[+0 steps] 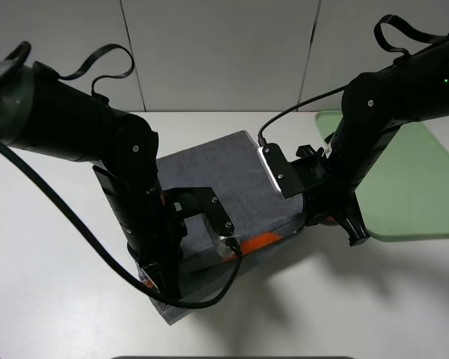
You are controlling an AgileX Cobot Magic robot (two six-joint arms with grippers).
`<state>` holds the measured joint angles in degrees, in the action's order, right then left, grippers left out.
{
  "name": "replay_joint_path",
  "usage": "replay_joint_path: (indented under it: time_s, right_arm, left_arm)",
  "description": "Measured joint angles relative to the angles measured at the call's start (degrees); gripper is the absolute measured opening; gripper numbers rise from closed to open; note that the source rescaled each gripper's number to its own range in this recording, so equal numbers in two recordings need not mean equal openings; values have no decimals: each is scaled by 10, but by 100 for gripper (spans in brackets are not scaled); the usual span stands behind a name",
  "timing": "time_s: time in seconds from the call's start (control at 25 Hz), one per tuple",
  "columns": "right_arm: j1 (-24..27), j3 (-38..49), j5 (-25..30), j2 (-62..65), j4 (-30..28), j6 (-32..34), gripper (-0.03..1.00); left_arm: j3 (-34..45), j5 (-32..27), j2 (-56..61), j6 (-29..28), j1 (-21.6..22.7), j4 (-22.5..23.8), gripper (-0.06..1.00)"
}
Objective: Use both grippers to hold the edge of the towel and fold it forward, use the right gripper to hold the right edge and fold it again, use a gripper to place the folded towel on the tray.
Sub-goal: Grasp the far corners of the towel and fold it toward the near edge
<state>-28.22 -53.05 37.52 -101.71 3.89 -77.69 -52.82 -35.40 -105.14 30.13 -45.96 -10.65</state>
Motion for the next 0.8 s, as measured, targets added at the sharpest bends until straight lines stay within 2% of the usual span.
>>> replay_joint_path:
  time_s: [0.24,0.52,0.8]
  right_arm:
    - [0,0,33,30,3,31,0]
    - [-5,0,108,59,11,64,0]
    - [-5,0,156,86,17,104,0]
  left_arm:
    - [0,-26,37,0,0,-1,0]
    - [0,-62,64,-1,0,-6,0]
    - [0,-84,89,-11,0,-10,0]
